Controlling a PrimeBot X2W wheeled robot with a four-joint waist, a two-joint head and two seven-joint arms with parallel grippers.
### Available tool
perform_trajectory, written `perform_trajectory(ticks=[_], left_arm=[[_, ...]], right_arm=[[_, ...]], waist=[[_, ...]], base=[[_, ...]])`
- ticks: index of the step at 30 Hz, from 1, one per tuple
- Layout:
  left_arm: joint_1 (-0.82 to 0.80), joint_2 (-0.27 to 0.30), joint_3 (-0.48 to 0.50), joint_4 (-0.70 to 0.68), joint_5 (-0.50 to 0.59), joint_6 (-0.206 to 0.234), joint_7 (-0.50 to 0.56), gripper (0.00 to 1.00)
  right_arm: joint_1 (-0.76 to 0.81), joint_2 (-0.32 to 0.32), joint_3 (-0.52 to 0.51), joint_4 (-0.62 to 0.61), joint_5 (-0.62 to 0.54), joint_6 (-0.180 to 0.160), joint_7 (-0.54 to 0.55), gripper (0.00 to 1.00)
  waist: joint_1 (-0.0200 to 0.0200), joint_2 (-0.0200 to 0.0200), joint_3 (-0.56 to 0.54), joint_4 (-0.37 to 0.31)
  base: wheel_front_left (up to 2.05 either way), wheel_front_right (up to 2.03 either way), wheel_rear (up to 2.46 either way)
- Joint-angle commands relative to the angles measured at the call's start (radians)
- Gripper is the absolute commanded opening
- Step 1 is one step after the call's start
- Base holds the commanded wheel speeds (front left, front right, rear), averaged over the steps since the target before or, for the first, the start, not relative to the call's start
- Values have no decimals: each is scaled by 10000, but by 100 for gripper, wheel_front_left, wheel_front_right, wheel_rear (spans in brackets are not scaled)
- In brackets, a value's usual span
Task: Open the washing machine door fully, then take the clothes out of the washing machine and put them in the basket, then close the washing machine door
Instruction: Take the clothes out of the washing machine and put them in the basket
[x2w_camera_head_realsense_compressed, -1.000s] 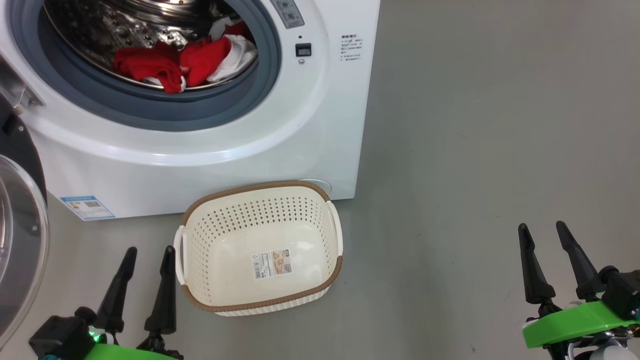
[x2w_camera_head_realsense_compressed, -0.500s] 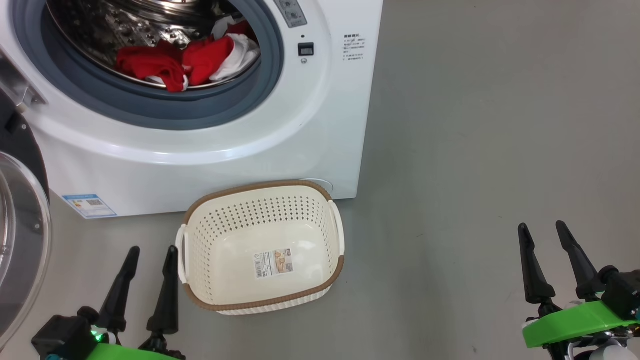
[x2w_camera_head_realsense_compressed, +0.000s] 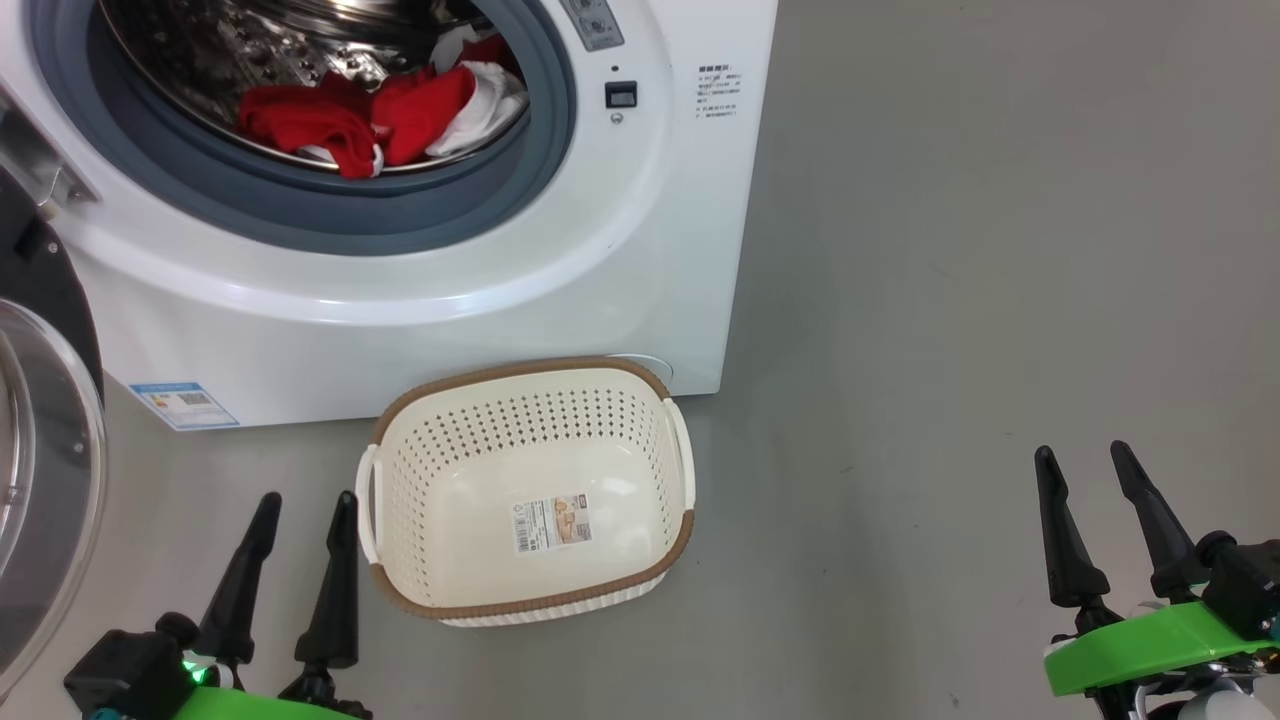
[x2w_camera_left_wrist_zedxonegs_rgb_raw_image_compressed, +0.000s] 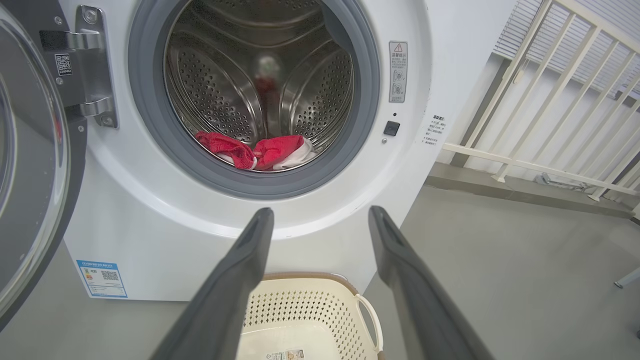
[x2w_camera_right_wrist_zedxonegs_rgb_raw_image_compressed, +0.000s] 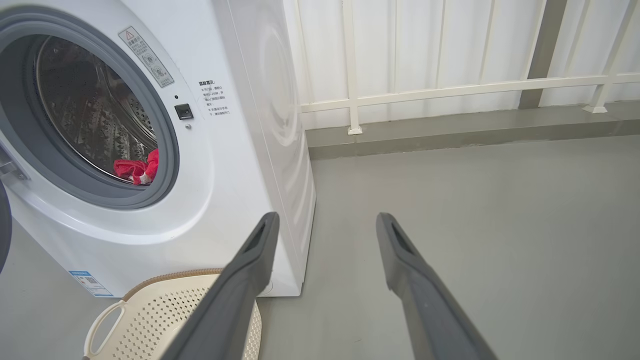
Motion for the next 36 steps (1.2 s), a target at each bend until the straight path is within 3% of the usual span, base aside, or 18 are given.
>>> perform_trajectory(ticks=[1, 20, 36], left_arm=[[-297, 153, 308, -291, -73, 13, -49, 100], [-506, 194, 143, -82, 7, 13, -49, 100], [-622, 125, 145, 65, 96, 13, -49, 100]], right_arm=[[-167, -177, 257, -281, -60, 65, -65, 100], [-268, -180, 306, -275, -31, 65, -65, 100], [-303, -155, 284, -307, -67, 65, -65, 100]], waist=[[0, 0, 9, 7], [0, 0, 158, 106], [0, 0, 240, 186]], base=[[78, -83, 6], [108, -115, 7], [10, -10, 0]])
